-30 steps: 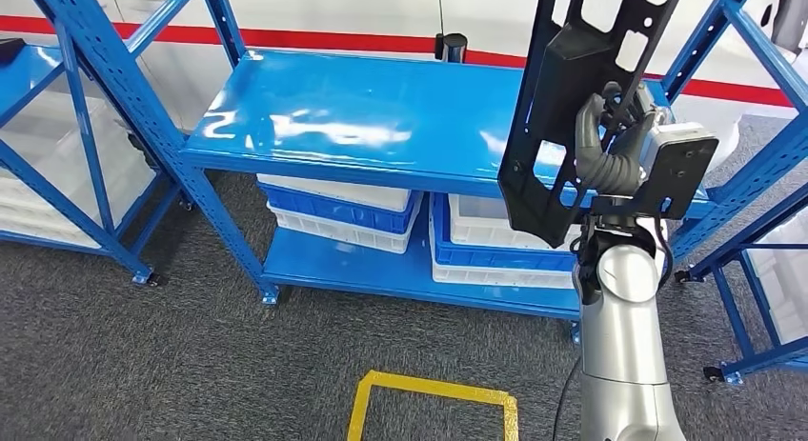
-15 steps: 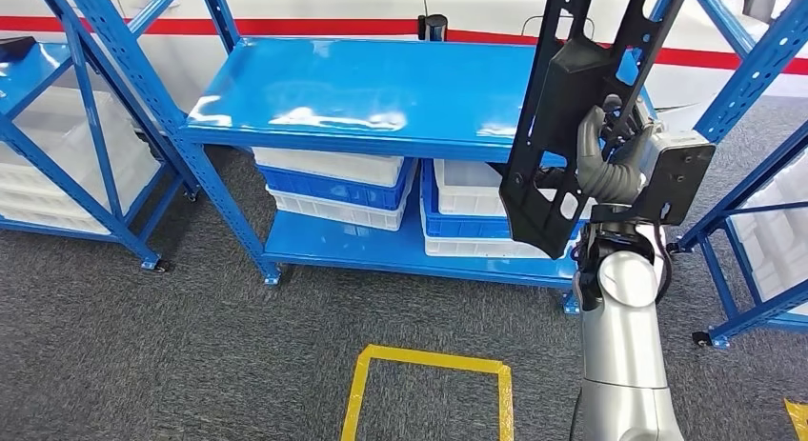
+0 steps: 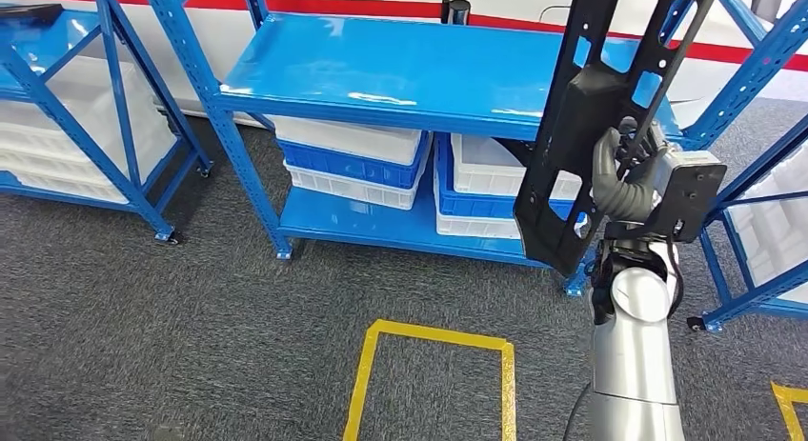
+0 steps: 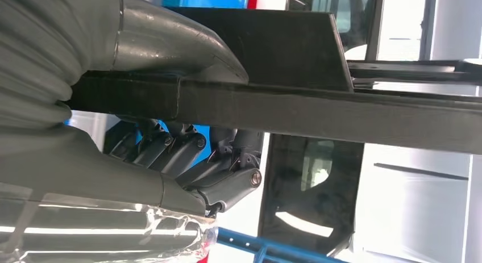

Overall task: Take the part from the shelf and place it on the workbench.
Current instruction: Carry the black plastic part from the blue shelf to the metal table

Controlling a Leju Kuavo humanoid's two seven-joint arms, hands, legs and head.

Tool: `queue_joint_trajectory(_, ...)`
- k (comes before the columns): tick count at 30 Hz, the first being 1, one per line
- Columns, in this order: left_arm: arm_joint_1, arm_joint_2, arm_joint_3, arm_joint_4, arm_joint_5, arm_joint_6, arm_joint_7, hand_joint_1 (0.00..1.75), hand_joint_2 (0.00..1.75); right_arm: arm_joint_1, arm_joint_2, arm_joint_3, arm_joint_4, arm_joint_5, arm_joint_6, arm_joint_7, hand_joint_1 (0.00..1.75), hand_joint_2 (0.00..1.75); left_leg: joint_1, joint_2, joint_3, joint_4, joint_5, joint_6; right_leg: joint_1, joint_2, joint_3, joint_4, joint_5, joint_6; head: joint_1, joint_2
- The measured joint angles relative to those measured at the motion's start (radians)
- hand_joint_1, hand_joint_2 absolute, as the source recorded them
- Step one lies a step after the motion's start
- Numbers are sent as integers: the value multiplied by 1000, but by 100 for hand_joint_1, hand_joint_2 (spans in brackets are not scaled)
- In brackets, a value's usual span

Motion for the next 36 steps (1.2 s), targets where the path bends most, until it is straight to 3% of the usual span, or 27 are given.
queue_joint_trajectory(1,3,0,0,0,2,0,-3,0,175,2,-2,-4,2,-3,2,-2,175,175,-2,1,-16,1,12,1,0,0,-9,61,-24,2,0,0)
queue_joint_trajectory(3,8,0,0,0,0,-1,-6,0,175,7,-4,-12,7,-13,7,-8,175,175,-4,2,-46,4,34,-1,0,0,14,98,-15,20,0,0)
queue_joint_trajectory(5,10,0,0,0,-3,-1,-8,0,175,9,-3,-18,10,-25,12,-16,175,175,-4,2,-75,9,54,-7,0,0,102,-4,23,33,0,0)
queue_joint_trajectory(7,11,-1,0,0,-6,-1,-9,0,175,10,-1,-23,10,-32,14,-20,175,175,-8,0,-97,18,72,-17,3,1,201,-151,22,27,-1,0)
queue_joint_trajectory(9,13,0,0,0,-6,0,-10,0,175,13,1,-27,11,-37,17,-22,175,175,-10,-1,-108,20,90,-25,7,4,232,-213,10,16,-4,0)
queue_joint_trajectory(11,18,1,0,0,-4,2,-11,0,175,18,1,-32,12,-46,22,-28,175,175,-8,-4,-117,21,96,-36,1,3,216,-212,23,4,-4,0)
queue_joint_trajectory(12,21,1,0,0,-2,3,-11,0,175,20,2,-35,12,-51,24,-33,175,175,-6,-5,-127,38,72,-42,-3,1,207,-210,33,-5,-6,0)
queue_joint_trajectory(13,24,1,1,0,0,5,-11,0,175,24,3,-37,12,-56,27,-37,175,175,-3,-7,-140,76,29,-49,-7,0,197,-211,45,-14,-8,0)
queue_joint_trajectory(15,26,1,1,0,6,11,-11,0,175,36,4,-42,12,-65,34,-47,175,175,3,-7,-172,208,-79,-61,-5,-2,176,-209,65,-24,-11,0)
queue_joint_trajectory(16,26,1,2,0,9,15,-11,0,175,44,5,-44,12,-69,38,-51,175,175,5,-7,-182,274,-110,-65,-4,-3,165,-207,74,-25,-11,0)
queue_joint_trajectory(17,26,0,4,0,12,18,-11,0,175,51,6,-45,12,-72,43,-54,175,175,7,-6,-182,318,-119,-68,-3,-3,152,-206,83,-25,-11,0)
queue_joint_trajectory(18,26,0,6,0,15,21,-11,0,175,56,7,-46,12,-74,47,-57,175,175,9,-6,-167,328,-106,-69,-3,-4,139,-204,92,-23,-11,0)
queue_joint_trajectory(19,25,-1,7,0,18,23,-11,0,175,59,9,-47,13,-74,51,-59,175,175,10,-7,-133,298,-82,-67,-3,-3,127,-203,100,-20,-11,0)
queue_joint_trajectory(21,23,-1,12,0,26,29,-10,0,175,61,13,-46,13,-74,55,-65,175,175,10,-8,-26,162,-48,-60,-2,-2,108,-198,115,-12,-12,0)
queue_joint_trajectory(22,22,-1,15,0,29,33,-10,0,175,61,16,-46,14,-75,57,-68,175,175,8,-9,21,92,-50,-55,-1,-2,103,-197,122,-6,-10,0)
queue_joint_trajectory(24,21,-1,22,0,34,40,-8,0,175,60,21,-41,15,-75,61,-72,175,175,1,-10,63,19,-64,-46,-1,-3,95,-199,137,9,-9,0)
queue_joint_trajectory(26,22,-2,28,0,35,43,-6,0,175,61,25,-37,17,-75,64,-73,175,175,-2,-8,55,6,-50,-33,-3,-3,85,-199,146,22,-8,0)
queue_joint_trajectory(27,21,-2,30,0,36,44,-5,0,175,62,26,-36,19,-76,65,-73,175,175,-2,-6,46,0,-38,-22,-2,-2,75,-187,130,22,-7,0)
queue_joint_trajectory(28,21,-3,31,0,37,46,-3,0,175,63,26,-36,21,-76,65,-73,175,175,0,-3,35,-5,-25,-13,0,-2,61,-157,100,18,-4,0)
queue_joint_trajectory(30,20,-4,34,0,40,53,1,0,175,63,26,-35,25,-79,66,-74,175,175,0,-1,8,-6,-1,-1,0,-1,27,-45,10,4,1,0)
queue_joint_trajectory(31,20,-5,35,0,43,57,3,0,175,63,27,-34,27,-82,67,-74,175,175,-1,0,-6,-5,10,0,0,-1,15,21,-23,4,2,0)
queue_joint_trajectory(32,20,-6,38,0,44,60,5,0,175,63,27,-33,31,-86,67,-74,175,175,-1,0,-21,-3,21,-1,-1,-1,11,71,-35,10,3,0)
queue_joint_trajectory(33,20,-6,41,0,45,64,7,0,175,62,28,-32,35,-91,67,-74,175,175,-1,1,-38,0,32,-2,-1,-1,21,94,-27,21,3,0)
queue_joint_trajectory(34,20,-7,45,0,47,67,8,0,175,61,29,-31,38,-95,67,-75,175,175,-1,1,-54,4,43,-5,-2,-1,45,84,-5,33,3,0)
queue_joint_trajectory(36,20,-8,50,0,49,72,10,0,175,54,32,-28,44,-103,67,-74,175,175,-1,1,-86,17,61,-14,-4,-1,139,-32,27,46,3,0)
